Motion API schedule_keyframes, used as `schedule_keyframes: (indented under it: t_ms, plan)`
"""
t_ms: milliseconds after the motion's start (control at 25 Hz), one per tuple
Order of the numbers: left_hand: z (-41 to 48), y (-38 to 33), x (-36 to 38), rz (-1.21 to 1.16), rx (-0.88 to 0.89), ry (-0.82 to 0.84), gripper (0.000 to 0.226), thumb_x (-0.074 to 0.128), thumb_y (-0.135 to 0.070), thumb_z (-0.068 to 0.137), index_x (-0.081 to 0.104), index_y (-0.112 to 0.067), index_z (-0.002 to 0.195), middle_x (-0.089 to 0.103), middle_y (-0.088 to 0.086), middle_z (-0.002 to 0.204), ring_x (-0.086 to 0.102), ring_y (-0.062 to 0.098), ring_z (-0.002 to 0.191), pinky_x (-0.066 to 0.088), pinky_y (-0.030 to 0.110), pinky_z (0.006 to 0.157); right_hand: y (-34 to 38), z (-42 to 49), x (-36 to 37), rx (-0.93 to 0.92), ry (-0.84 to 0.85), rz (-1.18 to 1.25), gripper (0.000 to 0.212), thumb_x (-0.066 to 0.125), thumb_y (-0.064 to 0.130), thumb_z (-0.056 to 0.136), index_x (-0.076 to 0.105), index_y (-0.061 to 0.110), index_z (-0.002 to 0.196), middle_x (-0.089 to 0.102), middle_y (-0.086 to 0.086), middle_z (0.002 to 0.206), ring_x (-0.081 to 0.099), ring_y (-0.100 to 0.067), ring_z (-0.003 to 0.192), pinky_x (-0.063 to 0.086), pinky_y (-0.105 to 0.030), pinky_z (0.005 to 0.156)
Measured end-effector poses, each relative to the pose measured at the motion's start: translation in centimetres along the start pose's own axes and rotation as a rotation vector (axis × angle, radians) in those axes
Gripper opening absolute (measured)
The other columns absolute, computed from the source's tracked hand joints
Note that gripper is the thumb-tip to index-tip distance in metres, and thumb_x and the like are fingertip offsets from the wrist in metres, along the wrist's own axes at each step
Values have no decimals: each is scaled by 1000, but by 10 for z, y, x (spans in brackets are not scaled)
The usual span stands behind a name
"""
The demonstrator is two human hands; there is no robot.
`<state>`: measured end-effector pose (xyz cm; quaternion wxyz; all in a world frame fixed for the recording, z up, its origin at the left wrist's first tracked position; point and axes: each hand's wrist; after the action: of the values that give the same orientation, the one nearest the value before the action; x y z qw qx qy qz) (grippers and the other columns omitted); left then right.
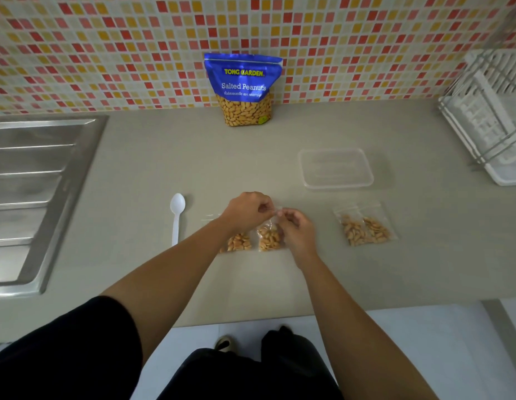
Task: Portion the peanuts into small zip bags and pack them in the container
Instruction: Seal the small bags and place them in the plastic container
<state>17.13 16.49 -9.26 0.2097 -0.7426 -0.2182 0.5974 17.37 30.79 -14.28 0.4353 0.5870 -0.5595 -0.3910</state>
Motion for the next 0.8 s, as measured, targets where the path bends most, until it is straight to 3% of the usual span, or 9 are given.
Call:
schedule_keyframes:
  t_ms: [120,280,480,640,720,800]
  plan:
    - [-1,-12,-3,147,4,5,17,52,-31,88,67,-24,94,63,-7,96,54,17,100,42,40,89,-1,1,6,44,-126,-4,16,65,15,85,63,24,71,61,3,67,53,-11,64,45,-31,67]
    - [-2,-13,-7,250,11,3,17,50,-32,90,65,-27,94,63,-10,100,49,16,105,34,40,88,3,0,16,6,-275,-50,8,63,9,85,63,15,78,58,6,66,52,-10,65,44,-22,66]
    - [-5,-1,-14,374,77,28,20,47,-32,92,64,-23,97,63,-8,102,44,15,111,32,39,86,1,0,13,-24,-286,-90,4,61,10,86,65,10,85,58,5,69,53,-9,65,46,-24,70]
    - [-5,11,-19,467,83,24,23,44,-29,93,65,-22,100,64,-7,105,45,17,112,32,38,84,1,-2,15,-96,-258,-149,6,61,11,86,63,14,81,56,9,65,50,-4,61,41,-9,59]
    - [-4,18,-20,410,61,0,26,45,-22,93,64,-19,110,64,-2,111,49,20,112,37,37,87,1,-1,13,-112,-254,-129,4,62,12,86,64,12,83,57,7,67,52,-6,62,43,-14,62]
    - [-7,21,-20,183,10,4,34,48,-19,92,58,-14,125,65,3,116,54,21,111,41,30,93,0,1,9,-88,-207,-91,6,62,14,87,63,15,82,61,5,71,56,-7,66,45,-18,65]
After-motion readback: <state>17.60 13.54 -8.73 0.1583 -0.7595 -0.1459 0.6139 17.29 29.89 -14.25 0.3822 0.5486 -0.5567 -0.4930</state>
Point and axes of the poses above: each hand's wrist, its own z-axis towards the middle knuckle, its own x-axis out of the palm, y = z × x
